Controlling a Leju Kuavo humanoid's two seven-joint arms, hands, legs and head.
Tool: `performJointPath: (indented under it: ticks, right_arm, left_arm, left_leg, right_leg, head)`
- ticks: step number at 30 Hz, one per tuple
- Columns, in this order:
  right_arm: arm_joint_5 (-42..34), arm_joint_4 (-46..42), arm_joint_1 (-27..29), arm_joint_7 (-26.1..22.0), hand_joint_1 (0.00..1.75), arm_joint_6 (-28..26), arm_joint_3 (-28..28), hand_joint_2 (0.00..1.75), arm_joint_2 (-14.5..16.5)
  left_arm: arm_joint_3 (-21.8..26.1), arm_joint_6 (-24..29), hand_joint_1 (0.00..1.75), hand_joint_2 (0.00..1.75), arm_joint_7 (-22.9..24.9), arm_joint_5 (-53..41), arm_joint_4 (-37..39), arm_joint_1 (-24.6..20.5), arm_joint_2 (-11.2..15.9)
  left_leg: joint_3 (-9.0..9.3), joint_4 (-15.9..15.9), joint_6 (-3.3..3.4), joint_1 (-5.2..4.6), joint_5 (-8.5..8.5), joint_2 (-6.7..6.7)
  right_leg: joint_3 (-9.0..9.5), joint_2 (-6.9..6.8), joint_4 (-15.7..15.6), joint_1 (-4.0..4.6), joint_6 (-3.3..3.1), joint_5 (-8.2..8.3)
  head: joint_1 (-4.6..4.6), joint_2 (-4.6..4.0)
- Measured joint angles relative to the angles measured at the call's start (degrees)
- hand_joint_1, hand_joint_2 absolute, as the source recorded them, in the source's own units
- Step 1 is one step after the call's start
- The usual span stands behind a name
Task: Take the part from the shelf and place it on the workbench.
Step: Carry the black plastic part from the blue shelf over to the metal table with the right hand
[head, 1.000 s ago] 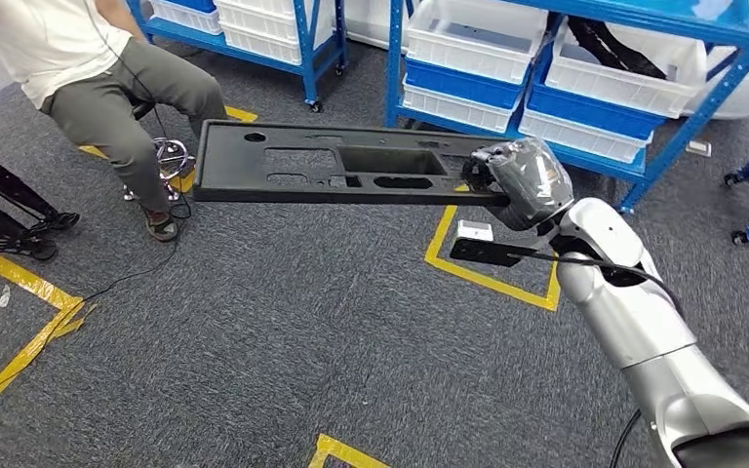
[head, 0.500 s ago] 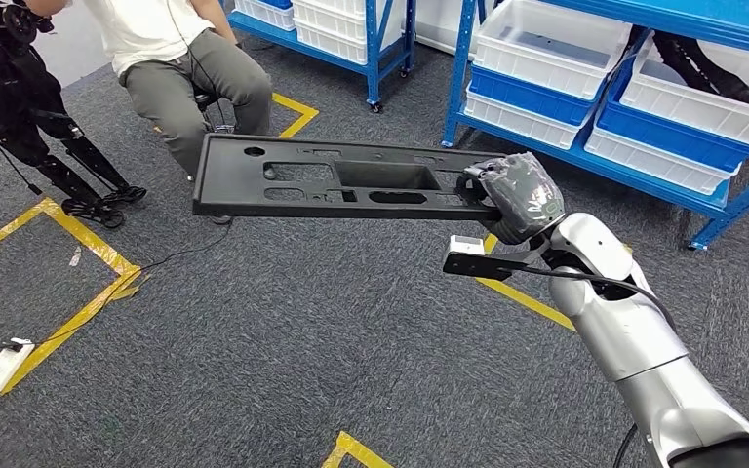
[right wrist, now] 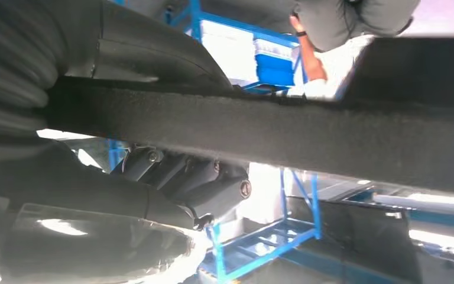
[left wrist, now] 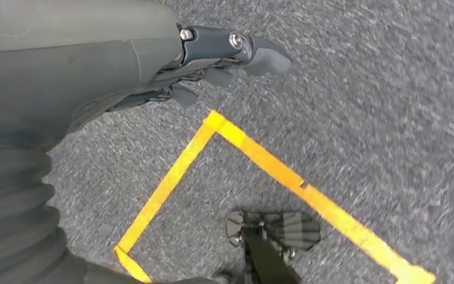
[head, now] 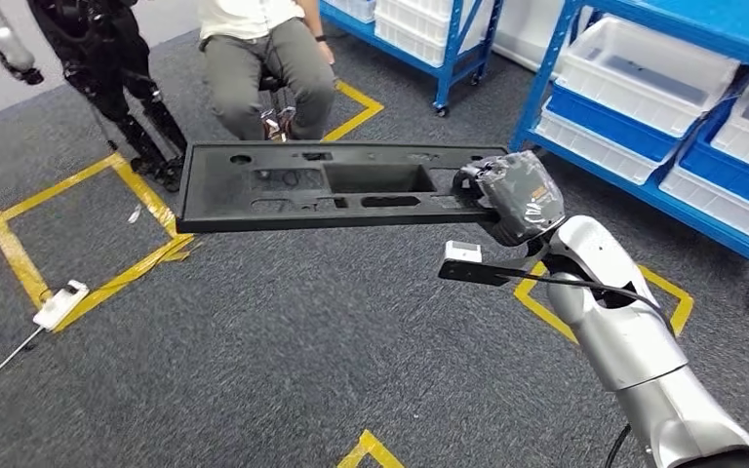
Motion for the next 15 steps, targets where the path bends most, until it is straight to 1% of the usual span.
performJointPath:
  ticks: [1,2,3,4,5,6,7,8,9,10,11,12,13,14,15]
  right_arm:
    - [0.02,-0.62,1.2,0.15,1.75,-0.22,-0.44,1.75,-0.8]
    - [0.05,-1.17,2.42,0.27,1.75,-0.39,-0.86,1.75,-1.57]
    - [0.1,-1.68,3.49,0.37,1.75,-0.46,-1.26,1.75,-2.24]
    - [0.15,-2.19,4.33,0.43,1.75,-0.49,-1.6,1.75,-2.76]
    - [0.2,-2.74,4.95,0.47,1.75,-0.5,-1.92,1.75,-3.21]
    - [0.22,-3.29,5.33,0.5,1.75,-0.53,-2.21,1.75,-3.56]
    - [0.21,-3.81,5.58,0.5,1.75,-0.58,-2.46,1.75,-3.8]
    - [0.2,-4.29,5.72,0.49,1.75,-0.63,-2.71,1.75,-4.03]
    - [0.19,-4.66,5.82,0.49,1.75,-0.69,-2.87,1.75,-4.18]
    - [0.19,-4.96,5.91,0.49,1.75,-0.73,-2.97,1.75,-4.3]
    - [0.2,-5.23,5.97,0.49,1.75,-0.74,-3.03,1.75,-4.38]
    - [0.21,-5.48,6.04,0.49,1.75,-0.75,-3.04,1.75,-4.36]
    - [0.22,-5.74,6.08,0.49,1.75,-0.79,-3.08,1.75,-4.36]
    - [0.22,-5.98,6.13,0.49,1.75,-0.83,-3.13,1.75,-4.37]
    - [0.21,-6.18,6.19,0.49,1.75,-0.88,-3.17,1.75,-4.41]
  left_arm:
    - [-0.01,0.0,0.0,1.75,0.42,-0.18,0.01,-0.05,-0.05]
    - [-0.02,0.04,0.0,1.75,0.83,-0.3,0.01,-0.07,-0.14]
    - [-0.03,0.07,0.0,1.75,1.15,-0.32,0.02,-0.01,-0.26]
    - [-0.03,0.06,0.0,1.75,1.37,-0.36,0.03,0.06,-0.34]
    - [-0.03,0.02,0.0,1.75,1.5,-0.39,0.04,0.13,-0.44]
    - [-0.03,-0.02,0.0,1.75,1.57,-0.43,0.04,0.17,-0.55]
    - [-0.03,-0.04,0.0,1.75,1.61,-0.48,0.04,0.16,-0.64]
    - [-0.03,-0.05,0.0,1.75,1.63,-0.53,0.04,0.14,-0.72]
    - [-0.03,-0.05,0.0,1.75,1.65,-0.59,0.04,0.13,-0.76]
    - [-0.03,-0.05,0.0,1.75,1.66,-0.65,0.04,0.16,-0.77]
    - [-0.02,-0.04,0.0,1.75,1.68,-0.69,0.04,0.21,-0.72]
    - [-0.02,-0.03,0.0,1.75,1.71,-0.73,0.04,0.29,-0.68]
    - [-0.01,-0.03,0.0,1.75,1.73,-0.74,0.04,0.34,-0.65]
    - [-0.01,-0.02,0.0,1.75,1.74,-0.74,0.04,0.33,-0.62]
    - [-0.01,-0.02,0.0,1.75,1.75,-0.75,0.04,0.29,-0.64]
  left_leg:
    - [0.02,0.02,0.18,0.0,0.03,-0.93]
    - [0.04,0.03,0.22,-0.03,0.03,-1.97]
    - [0.05,0.05,0.24,-0.08,0.03,-2.97]
    - [0.08,0.07,0.23,-0.15,0.03,-3.9]
    - [0.1,0.09,0.21,-0.23,0.04,-4.78]
    - [0.09,0.14,0.18,-0.29,0.06,-5.55]
    - [0.05,0.22,0.07,-0.47,0.01,-6.29]
    - [-0.02,0.3,-0.08,-0.62,-0.03,-6.93]
    - [-0.1,0.35,-0.26,-0.71,-0.06,-7.51]
    - [-0.2,0.38,-0.51,-0.76,-0.07,-8.11]
    - [-0.33,0.46,-0.74,-0.66,-0.07,-8.43]
    - [-0.6,0.93,-1.02,-0.66,-0.37,-7.58]
    - [-1.14,2.07,-1.37,-0.65,-1.16,-5.97]
    - [-2.24,4.41,-1.75,-0.58,-2.64,-3.84]
    - [-3.87,7.81,-2.17,-0.41,-4.57,-1.64]
  right_leg:
    - [-2.06,1.02,3.89,-0.03,-0.3,-1.41]
    - [-3.84,1.49,6.83,-0.02,-0.34,-2.21]
    - [-4.86,1.73,7.92,-0.01,-0.14,-2.13]
    - [-4.78,1.93,6.71,0.02,0.25,-1.12]
    - [-3.6,2.33,3.39,0.03,0.67,0.59]
    - [-1.82,3.29,-0.95,0.0,0.99,2.5]
    - [-0.15,4.34,-4.65,0.05,1.0,4.08]
    - [1.14,5.11,-7.19,0.04,0.77,5.17]
    - [1.76,5.52,-8.32,0.08,0.39,5.67]
    - [2.0,5.18,-8.42,0.19,-0.06,5.83]
    - [2.21,4.52,-8.52,0.0,-0.44,5.96]
    - [2.38,3.88,-8.66,-0.13,-0.77,6.04]
    - [2.58,3.24,-8.79,-0.3,-1.18,6.11]
    - [2.78,2.57,-8.92,-0.47,-1.51,6.14]
    - [2.9,1.91,-8.96,-0.42,-1.76,6.08]
  head:
    - [0.04,0.0]
    - [0.15,0.0]
    - [0.17,0.0]
    - [0.22,0.0]
    - [0.22,0.01]
    - [0.23,0.01]
    - [0.24,0.0]
    - [0.2,0.0]
    - [0.18,0.0]
    - [0.16,0.0]
    - [0.17,0.01]
    - [0.16,0.01]
    - [0.03,0.01]
    - [-0.11,0.01]
    - [-0.26,0.01]
